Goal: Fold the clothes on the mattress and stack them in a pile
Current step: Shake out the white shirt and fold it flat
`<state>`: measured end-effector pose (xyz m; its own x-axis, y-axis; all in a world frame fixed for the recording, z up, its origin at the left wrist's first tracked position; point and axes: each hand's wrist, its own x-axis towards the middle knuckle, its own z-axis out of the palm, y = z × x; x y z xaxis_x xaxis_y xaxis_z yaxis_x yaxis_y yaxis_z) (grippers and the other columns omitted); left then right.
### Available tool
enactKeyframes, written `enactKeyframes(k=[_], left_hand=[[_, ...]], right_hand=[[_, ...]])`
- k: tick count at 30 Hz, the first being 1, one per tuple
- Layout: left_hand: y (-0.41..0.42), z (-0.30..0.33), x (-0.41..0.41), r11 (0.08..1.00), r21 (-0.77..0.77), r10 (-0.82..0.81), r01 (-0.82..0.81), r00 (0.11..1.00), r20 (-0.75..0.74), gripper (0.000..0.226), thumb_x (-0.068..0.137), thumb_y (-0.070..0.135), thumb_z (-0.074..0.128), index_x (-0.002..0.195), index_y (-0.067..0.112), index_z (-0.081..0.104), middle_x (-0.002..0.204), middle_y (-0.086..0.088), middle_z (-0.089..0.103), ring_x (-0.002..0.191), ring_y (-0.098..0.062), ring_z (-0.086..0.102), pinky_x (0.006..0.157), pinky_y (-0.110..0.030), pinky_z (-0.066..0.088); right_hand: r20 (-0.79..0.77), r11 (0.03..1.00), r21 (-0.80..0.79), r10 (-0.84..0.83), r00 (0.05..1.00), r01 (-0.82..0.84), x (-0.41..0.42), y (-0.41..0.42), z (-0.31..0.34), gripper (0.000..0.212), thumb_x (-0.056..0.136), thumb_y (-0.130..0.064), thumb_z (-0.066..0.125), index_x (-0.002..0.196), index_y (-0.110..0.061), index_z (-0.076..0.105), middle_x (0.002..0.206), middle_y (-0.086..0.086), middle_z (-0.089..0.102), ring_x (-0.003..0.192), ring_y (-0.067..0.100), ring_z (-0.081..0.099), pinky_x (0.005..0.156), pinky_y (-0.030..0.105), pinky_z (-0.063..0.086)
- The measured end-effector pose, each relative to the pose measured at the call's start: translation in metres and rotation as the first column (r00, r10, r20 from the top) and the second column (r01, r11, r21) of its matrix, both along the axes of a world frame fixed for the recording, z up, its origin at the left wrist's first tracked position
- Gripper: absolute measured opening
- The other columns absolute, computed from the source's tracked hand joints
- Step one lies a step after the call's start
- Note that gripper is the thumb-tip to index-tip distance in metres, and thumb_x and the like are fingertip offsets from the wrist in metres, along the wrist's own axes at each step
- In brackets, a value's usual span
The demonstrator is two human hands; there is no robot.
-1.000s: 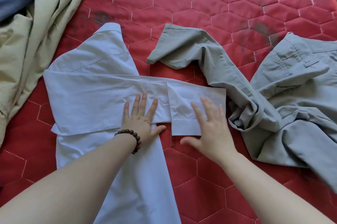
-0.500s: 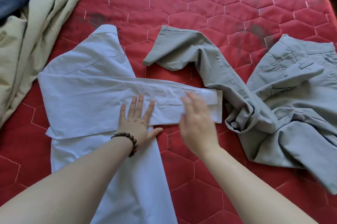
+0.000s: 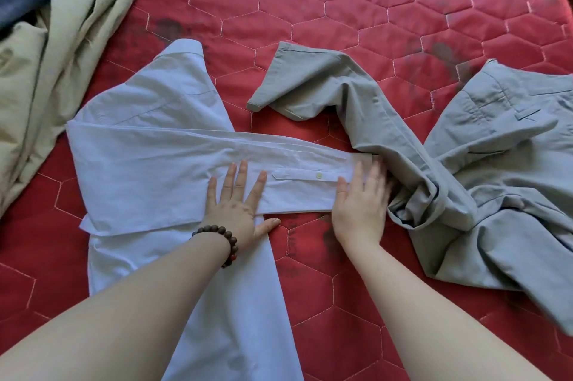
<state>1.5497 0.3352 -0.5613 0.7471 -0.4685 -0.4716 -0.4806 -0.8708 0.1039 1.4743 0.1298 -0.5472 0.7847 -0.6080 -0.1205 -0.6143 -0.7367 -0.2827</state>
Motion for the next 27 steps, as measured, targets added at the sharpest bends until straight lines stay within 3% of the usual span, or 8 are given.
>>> enactKeyframes(k=[9,12,13,15,17,19,23,27], left_hand=[[-0.003,0.012,0.003,1.000,0.020,-0.006,0.007,0.997,-0.076,0.095,0.081,0.080,0.029,0.129,0.040,-0.043,0.151,-0.005,-0.039,0.139,-0.023,-0.036,0.110,-0.051,-0.021],[-0.010,0.039,0.002,0.998,-0.032,0.058,-0.062,0.991,-0.123,0.095,0.086,0.059,0.051,0.151,0.032,-0.013,0.158,-0.006,-0.023,0.145,-0.024,-0.022,0.114,-0.052,-0.011],[-0.013,0.050,-0.001,0.982,-0.146,0.111,-0.124,0.990,-0.091,0.086,0.088,0.046,0.055,0.153,0.026,0.002,0.160,-0.008,-0.010,0.148,-0.024,-0.010,0.116,-0.048,-0.005],[-0.020,0.078,-0.009,0.820,-0.501,0.269,-0.278,0.959,-0.091,0.063,0.087,0.025,0.059,0.145,0.014,0.035,0.154,-0.010,0.025,0.141,-0.023,0.024,0.114,-0.026,0.013],[-0.028,0.115,-0.016,0.467,-0.711,0.302,-0.526,0.850,-0.431,0.044,0.085,0.033,0.062,0.126,0.019,0.057,0.133,0.000,0.055,0.123,-0.009,0.049,0.101,-0.014,0.031],[-0.034,0.147,-0.015,0.156,-0.583,0.225,-0.797,0.604,-0.765,0.049,0.071,0.057,0.062,0.106,0.022,0.065,0.106,0.002,0.070,0.101,-0.007,0.065,0.089,-0.025,0.050],[0.007,0.155,0.019,-0.249,-0.399,0.454,-0.882,0.257,-0.853,0.041,0.073,0.043,0.071,0.086,0.005,0.066,0.089,-0.011,0.072,0.089,-0.031,0.070,0.085,-0.046,0.056],[0.078,0.133,0.047,-0.283,-0.477,0.619,-0.832,0.222,-0.754,0.021,0.085,0.030,0.068,0.075,0.013,0.064,0.073,-0.007,0.065,0.057,-0.022,0.064,0.050,-0.027,0.053]], right_hand=[[0.043,0.767,0.327,-0.596,0.802,0.553,0.024,0.005,0.026,0.063,0.085,-0.019,0.063,0.141,-0.010,0.036,0.135,0.016,0.047,0.123,0.034,0.044,0.099,0.044,0.039],[0.128,0.689,0.543,-0.634,0.763,0.481,0.022,0.008,0.044,0.006,0.082,-0.010,0.061,0.078,-0.013,0.057,0.077,0.002,0.059,0.074,0.023,0.054,0.060,0.030,0.043],[0.186,0.709,0.566,-0.606,0.773,0.420,0.021,0.012,0.054,0.021,0.081,-0.010,0.061,0.065,-0.015,0.049,0.064,-0.003,0.052,0.063,0.018,0.048,0.053,0.027,0.037],[0.276,0.740,0.614,-0.526,0.804,0.273,0.021,0.025,0.078,0.024,0.080,-0.011,0.064,0.060,-0.016,0.051,0.056,-0.005,0.051,0.055,0.014,0.046,0.054,0.027,0.036],[0.337,0.713,0.698,-0.412,0.847,0.069,0.029,0.051,0.109,0.012,0.081,-0.013,0.068,0.071,-0.018,0.064,0.065,0.000,0.064,0.061,0.019,0.058,0.059,0.032,0.046],[0.340,0.589,0.800,-0.292,0.894,-0.112,0.040,0.081,0.132,0.013,0.083,-0.009,0.069,0.085,-0.021,0.069,0.079,0.002,0.071,0.071,0.017,0.064,0.067,0.034,0.052],[0.390,0.545,0.733,0.154,0.908,-0.407,0.056,0.123,0.149,0.023,0.086,-0.002,0.058,0.101,-0.012,0.072,0.096,0.007,0.071,0.091,0.020,0.065,0.082,0.034,0.052],[0.419,0.746,0.400,0.368,0.830,-0.533,0.057,0.130,0.127,0.046,0.086,-0.010,0.064,0.131,-0.016,0.058,0.137,0.000,0.051,0.128,0.009,0.043,0.104,0.013,0.029]])
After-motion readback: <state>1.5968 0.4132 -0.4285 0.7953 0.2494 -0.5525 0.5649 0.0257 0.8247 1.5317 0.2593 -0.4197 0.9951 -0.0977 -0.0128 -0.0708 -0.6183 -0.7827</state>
